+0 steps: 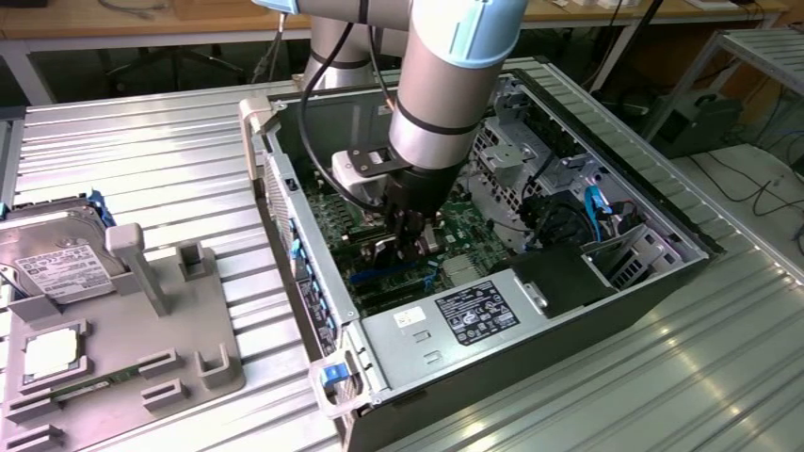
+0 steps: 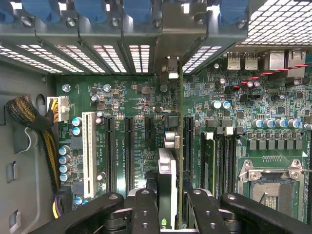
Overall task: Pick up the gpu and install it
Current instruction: 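Insert the gpu into the slot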
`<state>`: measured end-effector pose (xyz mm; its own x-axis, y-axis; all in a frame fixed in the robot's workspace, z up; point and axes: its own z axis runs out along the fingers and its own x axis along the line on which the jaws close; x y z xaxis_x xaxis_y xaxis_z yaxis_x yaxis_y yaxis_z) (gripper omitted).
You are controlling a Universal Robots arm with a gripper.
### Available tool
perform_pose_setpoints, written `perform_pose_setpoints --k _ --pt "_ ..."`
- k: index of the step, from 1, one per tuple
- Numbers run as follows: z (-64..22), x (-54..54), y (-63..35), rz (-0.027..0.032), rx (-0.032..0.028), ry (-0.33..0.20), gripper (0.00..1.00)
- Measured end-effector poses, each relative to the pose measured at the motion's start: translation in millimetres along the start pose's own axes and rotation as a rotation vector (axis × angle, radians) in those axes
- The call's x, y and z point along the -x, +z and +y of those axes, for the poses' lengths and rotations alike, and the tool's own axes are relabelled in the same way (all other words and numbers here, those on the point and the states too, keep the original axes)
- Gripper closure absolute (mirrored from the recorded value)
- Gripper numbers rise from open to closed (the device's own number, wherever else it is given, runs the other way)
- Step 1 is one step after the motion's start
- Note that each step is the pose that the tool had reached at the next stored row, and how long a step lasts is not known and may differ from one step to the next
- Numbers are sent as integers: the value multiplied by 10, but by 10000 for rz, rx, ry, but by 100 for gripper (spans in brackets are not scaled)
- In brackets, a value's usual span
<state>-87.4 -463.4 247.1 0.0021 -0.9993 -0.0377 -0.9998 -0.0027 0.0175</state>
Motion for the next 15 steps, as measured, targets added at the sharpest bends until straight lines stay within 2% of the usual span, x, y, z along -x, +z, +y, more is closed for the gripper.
perform_pose_setpoints --k 10,15 --pt "1 0 4 2 1 1 71" --pt "1 -2 44 2 8 2 71"
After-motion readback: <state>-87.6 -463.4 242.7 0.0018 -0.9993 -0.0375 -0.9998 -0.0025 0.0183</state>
